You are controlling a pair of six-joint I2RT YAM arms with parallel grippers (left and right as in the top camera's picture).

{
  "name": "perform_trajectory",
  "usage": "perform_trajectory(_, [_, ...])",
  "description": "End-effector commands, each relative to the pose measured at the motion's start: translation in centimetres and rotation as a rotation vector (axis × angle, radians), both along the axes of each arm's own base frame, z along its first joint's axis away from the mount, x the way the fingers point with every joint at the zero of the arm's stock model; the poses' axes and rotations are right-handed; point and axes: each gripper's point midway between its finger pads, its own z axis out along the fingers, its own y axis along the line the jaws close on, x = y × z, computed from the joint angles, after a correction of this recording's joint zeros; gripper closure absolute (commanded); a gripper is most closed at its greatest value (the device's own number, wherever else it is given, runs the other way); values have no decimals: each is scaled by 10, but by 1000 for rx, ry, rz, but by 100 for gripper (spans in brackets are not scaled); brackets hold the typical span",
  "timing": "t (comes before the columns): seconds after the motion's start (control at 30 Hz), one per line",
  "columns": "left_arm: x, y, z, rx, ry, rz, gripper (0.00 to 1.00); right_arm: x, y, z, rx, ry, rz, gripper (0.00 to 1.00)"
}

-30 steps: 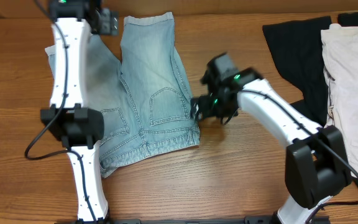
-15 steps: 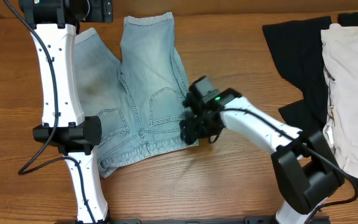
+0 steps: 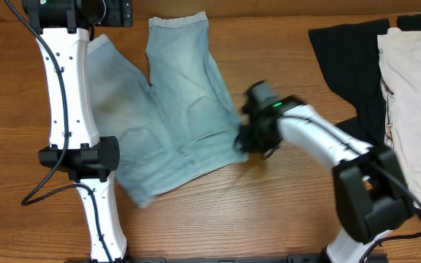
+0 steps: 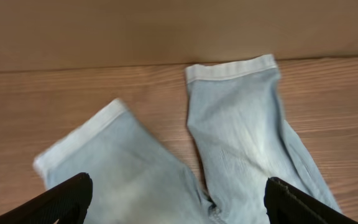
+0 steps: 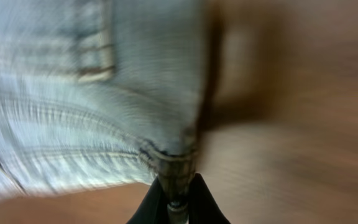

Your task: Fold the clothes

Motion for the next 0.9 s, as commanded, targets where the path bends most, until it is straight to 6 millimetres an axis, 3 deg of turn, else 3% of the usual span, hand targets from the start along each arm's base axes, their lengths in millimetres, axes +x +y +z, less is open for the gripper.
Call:
perform_trajectory(0.0, [4, -29, -3, -36, -8, -124, 10, 48, -75, 5, -28, -53, -267, 96])
perform_trajectory(0.13, [10, -55, -16, -1, -2, -214, 10, 95, -132, 25, 91, -166, -440, 96])
perform_trajectory(0.23, [16, -77, -35, 29, 18, -289, 10, 123, -147, 50, 251, -272, -444, 94])
perform_trajectory(0.33, [25, -102, -62, 58, 29, -365, 11, 136, -158, 71, 301, -322, -448, 32])
perform_trajectory(0.4, [34, -119, -81, 78, 18, -413, 12, 141, -160, 83, 296, -344, -430, 8])
perform_trajectory(0.43, [41, -130, -94, 88, 2, -441, 13, 143, -162, 90, 288, -349, -427, 4])
perform_trajectory(0.63, [69, -166, -143, 117, -106, -499, 17, 143, -152, 117, 284, -335, -391, 3])
perform_trajectory(0.73, [72, -172, -163, 115, -127, -507, 16, 139, -145, 116, 282, -321, -366, 3])
perform_trajectory(0.87, [70, -176, -186, 124, -126, -524, 8, 134, -137, 112, 260, -305, -334, 3])
